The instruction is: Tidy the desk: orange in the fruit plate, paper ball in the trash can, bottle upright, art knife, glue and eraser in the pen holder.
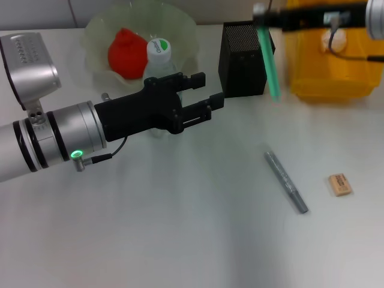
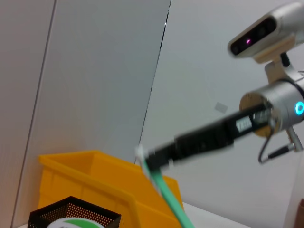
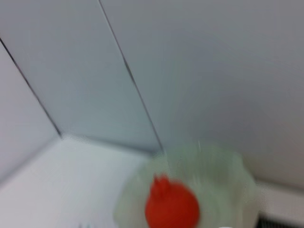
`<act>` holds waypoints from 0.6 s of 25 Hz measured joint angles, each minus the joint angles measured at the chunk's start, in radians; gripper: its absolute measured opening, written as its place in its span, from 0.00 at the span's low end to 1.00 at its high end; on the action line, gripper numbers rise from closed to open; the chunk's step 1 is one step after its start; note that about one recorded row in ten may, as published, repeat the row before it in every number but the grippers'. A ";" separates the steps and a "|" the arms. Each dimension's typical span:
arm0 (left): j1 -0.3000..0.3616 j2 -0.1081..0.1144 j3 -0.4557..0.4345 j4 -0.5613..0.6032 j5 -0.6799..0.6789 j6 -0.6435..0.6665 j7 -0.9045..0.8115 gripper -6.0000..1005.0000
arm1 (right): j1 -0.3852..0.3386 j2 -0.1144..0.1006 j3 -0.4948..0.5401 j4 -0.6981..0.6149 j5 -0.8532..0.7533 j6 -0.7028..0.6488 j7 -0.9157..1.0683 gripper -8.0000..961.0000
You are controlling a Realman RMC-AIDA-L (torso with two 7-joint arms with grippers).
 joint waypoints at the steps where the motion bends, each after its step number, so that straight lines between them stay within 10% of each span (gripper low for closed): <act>1: 0.001 0.000 0.000 0.000 0.000 0.000 0.000 0.60 | -0.005 0.000 0.008 0.010 0.047 0.022 -0.041 0.20; 15: 0.003 0.003 0.000 0.000 -0.010 0.003 0.001 0.60 | 0.073 0.002 0.001 0.357 0.585 0.280 -0.707 0.21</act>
